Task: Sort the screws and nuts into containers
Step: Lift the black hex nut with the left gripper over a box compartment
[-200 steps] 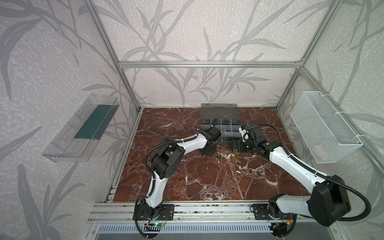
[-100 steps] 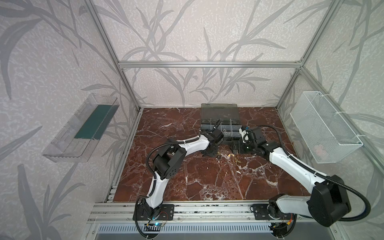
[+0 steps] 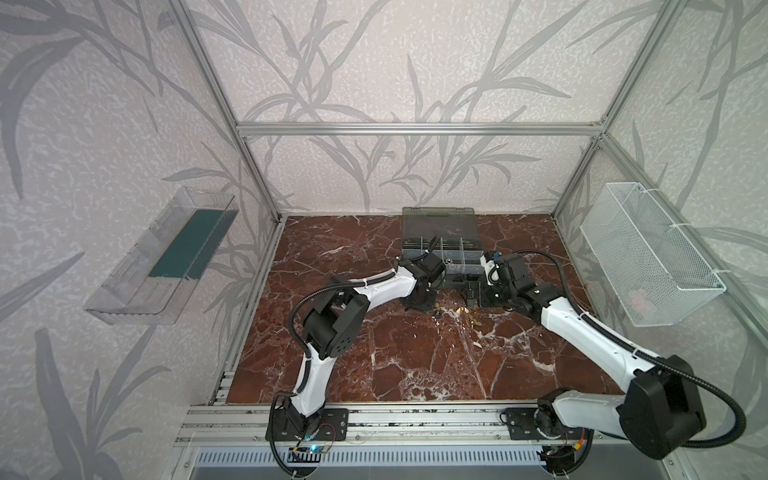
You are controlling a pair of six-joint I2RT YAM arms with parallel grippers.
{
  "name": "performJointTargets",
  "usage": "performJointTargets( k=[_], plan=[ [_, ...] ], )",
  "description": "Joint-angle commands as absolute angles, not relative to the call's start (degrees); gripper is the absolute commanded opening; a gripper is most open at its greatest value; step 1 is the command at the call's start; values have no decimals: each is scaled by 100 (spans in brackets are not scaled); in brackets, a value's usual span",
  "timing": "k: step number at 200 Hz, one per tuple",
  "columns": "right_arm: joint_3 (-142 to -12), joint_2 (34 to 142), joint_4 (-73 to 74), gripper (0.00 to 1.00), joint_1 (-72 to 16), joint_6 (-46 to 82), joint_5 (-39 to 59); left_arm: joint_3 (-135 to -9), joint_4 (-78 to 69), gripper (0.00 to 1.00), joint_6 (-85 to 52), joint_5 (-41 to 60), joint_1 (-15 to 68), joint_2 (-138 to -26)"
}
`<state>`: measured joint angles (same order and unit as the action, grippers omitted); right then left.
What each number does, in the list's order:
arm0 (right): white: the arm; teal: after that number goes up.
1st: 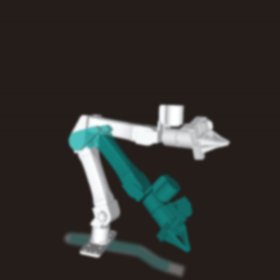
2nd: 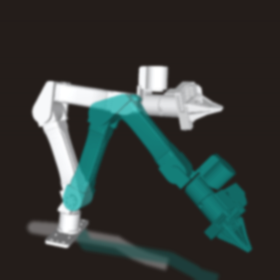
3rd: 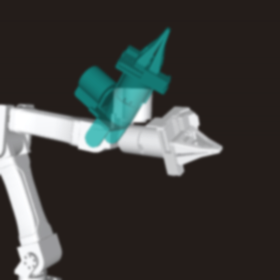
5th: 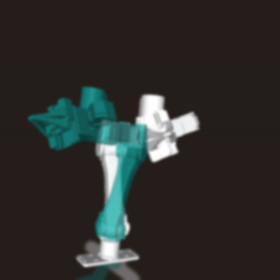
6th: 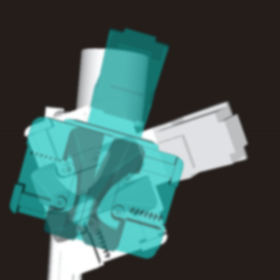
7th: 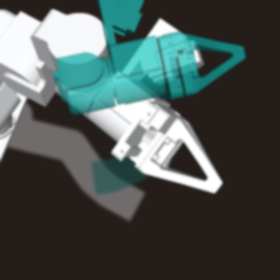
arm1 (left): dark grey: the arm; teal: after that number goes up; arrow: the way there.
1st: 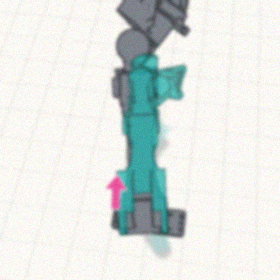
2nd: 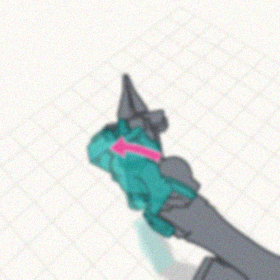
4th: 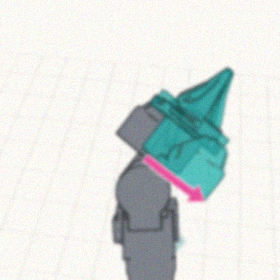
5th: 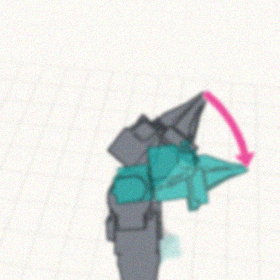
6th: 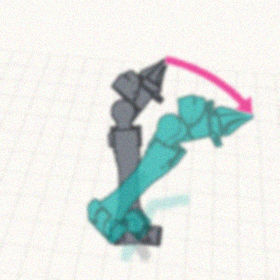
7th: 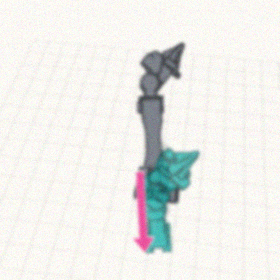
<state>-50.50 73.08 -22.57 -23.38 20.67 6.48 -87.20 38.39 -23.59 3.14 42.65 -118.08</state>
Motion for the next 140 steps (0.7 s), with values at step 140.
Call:
performJointTargets(
  k=[140],
  plan=[
    [-5914,7562,-2188,99,-2364,2058,746,-12084,4859,21,-1881,359,3364,-12809]
  ],
)
